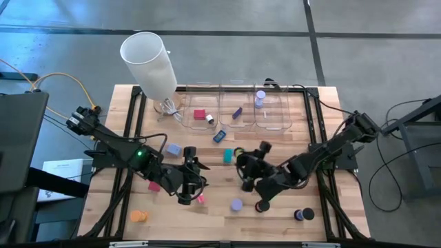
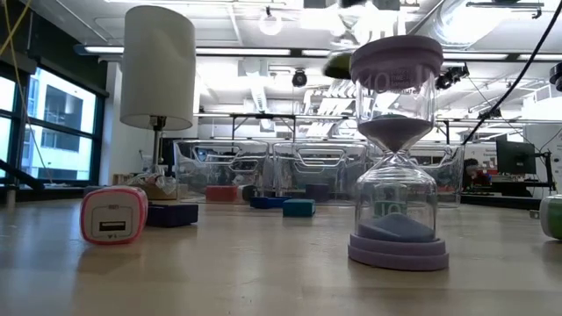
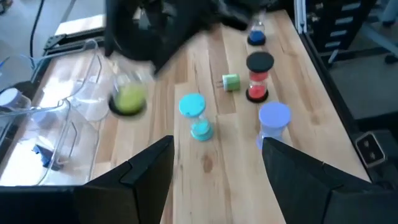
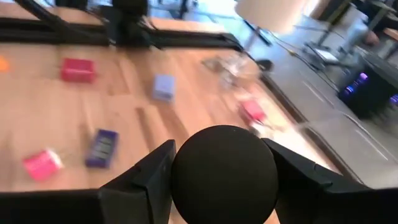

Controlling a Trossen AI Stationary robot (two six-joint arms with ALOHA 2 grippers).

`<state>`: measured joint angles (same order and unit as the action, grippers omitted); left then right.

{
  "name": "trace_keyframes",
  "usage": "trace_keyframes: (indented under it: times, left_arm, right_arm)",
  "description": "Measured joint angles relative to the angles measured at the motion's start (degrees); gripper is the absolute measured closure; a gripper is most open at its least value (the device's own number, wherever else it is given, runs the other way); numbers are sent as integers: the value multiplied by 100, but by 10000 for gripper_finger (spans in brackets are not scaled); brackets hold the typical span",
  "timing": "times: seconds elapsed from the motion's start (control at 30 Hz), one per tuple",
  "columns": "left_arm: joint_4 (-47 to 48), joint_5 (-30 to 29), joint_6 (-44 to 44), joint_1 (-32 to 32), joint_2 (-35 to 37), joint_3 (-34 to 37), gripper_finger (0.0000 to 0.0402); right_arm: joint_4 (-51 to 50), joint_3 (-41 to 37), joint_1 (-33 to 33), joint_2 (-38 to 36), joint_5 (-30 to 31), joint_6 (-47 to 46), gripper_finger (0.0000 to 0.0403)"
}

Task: Pick & Place Office items
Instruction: Put the light green hourglass into the right transparent bin

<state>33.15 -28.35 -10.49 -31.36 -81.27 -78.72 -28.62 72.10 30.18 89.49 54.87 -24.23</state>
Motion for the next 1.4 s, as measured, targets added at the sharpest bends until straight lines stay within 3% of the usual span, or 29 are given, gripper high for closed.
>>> trace_keyframes:
  times: [0.33,0.57,0.8,1.0,1.17,1.4]
  left_arm:
    - [359,10,-293,-41,0,4,163]
    - [417,10,-351,-46,-3,9,163]
    - [545,10,-467,-194,-5,11,163]
    - [737,7,-700,-376,-9,11,163]
    - [841,6,-822,-516,-9,11,163]
    - [931,5,-1061,-600,-9,13,163]
  right_arm:
    - [-2990,0,-630,-737,418,-2131,206]
    - [-3571,4,-2010,-1175,26,-2076,206]
    - [-2952,-21,-3580,-1181,-993,-913,206]
    - [-1433,-688,-4537,-1189,-1843,44,206]
    - [-449,-1352,-5167,-1215,-2360,273,206]
    - [201,-1889,-5525,-1215,-2525,342,206]
